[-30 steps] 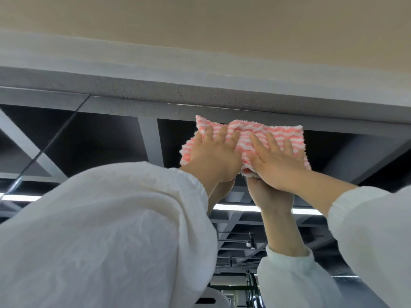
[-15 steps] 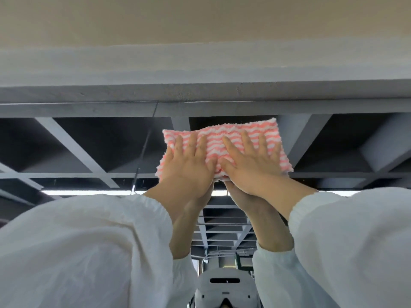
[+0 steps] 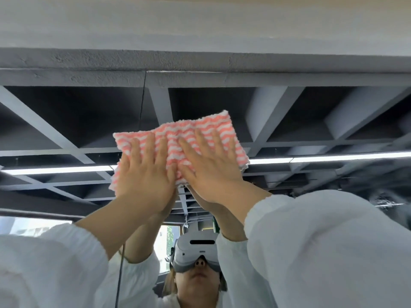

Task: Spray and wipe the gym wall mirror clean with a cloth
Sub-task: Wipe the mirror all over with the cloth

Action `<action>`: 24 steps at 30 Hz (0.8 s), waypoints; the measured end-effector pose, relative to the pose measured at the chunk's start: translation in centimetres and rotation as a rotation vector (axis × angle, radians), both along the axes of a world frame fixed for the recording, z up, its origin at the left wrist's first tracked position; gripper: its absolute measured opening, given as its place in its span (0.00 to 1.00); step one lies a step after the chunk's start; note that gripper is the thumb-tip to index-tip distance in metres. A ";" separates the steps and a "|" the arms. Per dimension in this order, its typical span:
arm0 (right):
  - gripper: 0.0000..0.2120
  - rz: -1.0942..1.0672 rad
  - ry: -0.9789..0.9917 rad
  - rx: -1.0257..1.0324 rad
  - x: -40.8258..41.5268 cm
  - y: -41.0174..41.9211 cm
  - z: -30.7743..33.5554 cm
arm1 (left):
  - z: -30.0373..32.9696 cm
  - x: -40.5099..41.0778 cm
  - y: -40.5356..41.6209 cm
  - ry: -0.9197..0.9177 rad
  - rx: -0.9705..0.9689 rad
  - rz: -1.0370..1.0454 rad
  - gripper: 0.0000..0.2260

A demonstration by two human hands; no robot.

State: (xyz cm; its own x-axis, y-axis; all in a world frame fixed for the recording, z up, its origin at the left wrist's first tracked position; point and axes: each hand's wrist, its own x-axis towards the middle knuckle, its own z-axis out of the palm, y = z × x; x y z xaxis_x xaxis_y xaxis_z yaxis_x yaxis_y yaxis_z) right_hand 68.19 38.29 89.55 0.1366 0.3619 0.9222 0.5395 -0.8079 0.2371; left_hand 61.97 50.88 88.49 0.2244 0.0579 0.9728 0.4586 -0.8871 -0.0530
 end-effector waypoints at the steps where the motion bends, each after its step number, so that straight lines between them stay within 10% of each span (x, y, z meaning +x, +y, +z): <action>1: 0.29 -0.014 -0.016 -0.017 0.1 -0.3 -0.2 | -0.5 0.0 -0.2 0.004 -0.005 -0.006 0.27; 24: 0.33 -0.084 0.201 0.169 11.0 -24.7 -11.7 | -9.6 11.0 -24.4 0.267 0.132 -0.172 0.26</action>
State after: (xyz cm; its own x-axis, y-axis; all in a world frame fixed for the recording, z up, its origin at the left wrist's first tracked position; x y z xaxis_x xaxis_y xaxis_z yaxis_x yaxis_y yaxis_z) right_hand 79.24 13.56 77.89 0.3459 0.1846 0.9199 0.4916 -0.8708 -0.0101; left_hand 72.95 26.45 78.93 0.4681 -0.1256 0.8747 0.2573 -0.9276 -0.2709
